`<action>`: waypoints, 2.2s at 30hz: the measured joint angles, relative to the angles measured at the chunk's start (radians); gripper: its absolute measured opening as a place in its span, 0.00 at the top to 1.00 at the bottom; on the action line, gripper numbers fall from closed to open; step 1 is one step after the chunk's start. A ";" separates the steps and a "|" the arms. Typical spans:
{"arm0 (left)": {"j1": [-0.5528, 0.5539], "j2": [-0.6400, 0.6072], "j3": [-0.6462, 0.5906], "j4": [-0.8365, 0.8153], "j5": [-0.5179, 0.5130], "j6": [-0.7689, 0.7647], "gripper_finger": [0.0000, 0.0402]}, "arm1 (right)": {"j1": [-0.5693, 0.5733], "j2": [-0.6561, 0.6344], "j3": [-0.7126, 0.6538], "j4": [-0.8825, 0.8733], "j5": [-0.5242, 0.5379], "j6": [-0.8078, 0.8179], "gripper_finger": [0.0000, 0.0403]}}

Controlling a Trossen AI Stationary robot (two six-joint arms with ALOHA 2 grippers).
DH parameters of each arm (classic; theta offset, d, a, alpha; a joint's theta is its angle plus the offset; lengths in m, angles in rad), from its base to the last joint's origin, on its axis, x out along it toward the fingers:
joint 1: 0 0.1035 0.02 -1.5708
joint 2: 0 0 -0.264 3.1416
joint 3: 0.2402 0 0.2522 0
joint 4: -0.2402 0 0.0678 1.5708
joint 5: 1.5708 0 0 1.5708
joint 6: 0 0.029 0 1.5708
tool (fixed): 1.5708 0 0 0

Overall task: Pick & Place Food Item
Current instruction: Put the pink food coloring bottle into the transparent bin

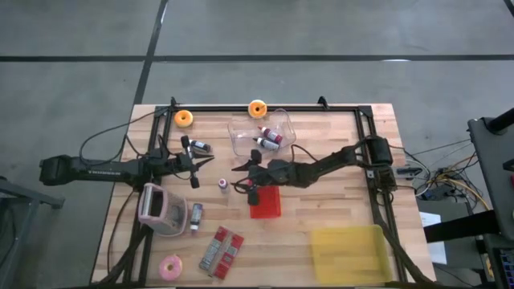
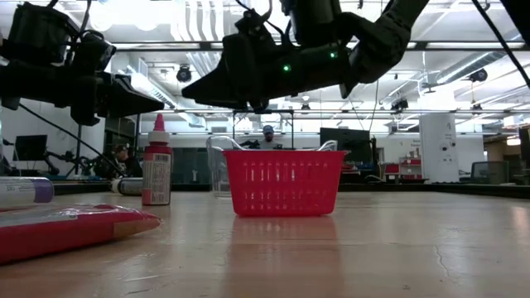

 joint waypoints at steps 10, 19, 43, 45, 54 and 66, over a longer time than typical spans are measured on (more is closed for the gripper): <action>0.000 -0.001 0.000 0.000 0.000 0.000 0.93 | -0.002 0.114 0.074 0.028 -0.022 0.005 0.43; 0.000 -0.001 0.000 0.000 0.000 0.000 0.93 | -0.012 0.177 0.129 0.068 -0.030 0.007 0.43; 0.000 0.000 0.000 0.001 0.000 0.000 0.93 | -0.018 0.225 0.185 0.031 -0.056 0.036 0.43; 0.000 0.000 0.000 0.001 0.000 0.000 0.93 | -0.019 0.225 0.198 -0.011 -0.057 0.044 0.43; 0.000 0.000 0.000 0.001 0.000 0.000 0.93 | -0.023 0.225 0.227 -0.077 -0.056 0.057 0.43; 0.000 0.000 0.000 0.001 0.000 0.000 0.93 | -0.026 0.225 0.255 -0.157 -0.056 0.068 0.45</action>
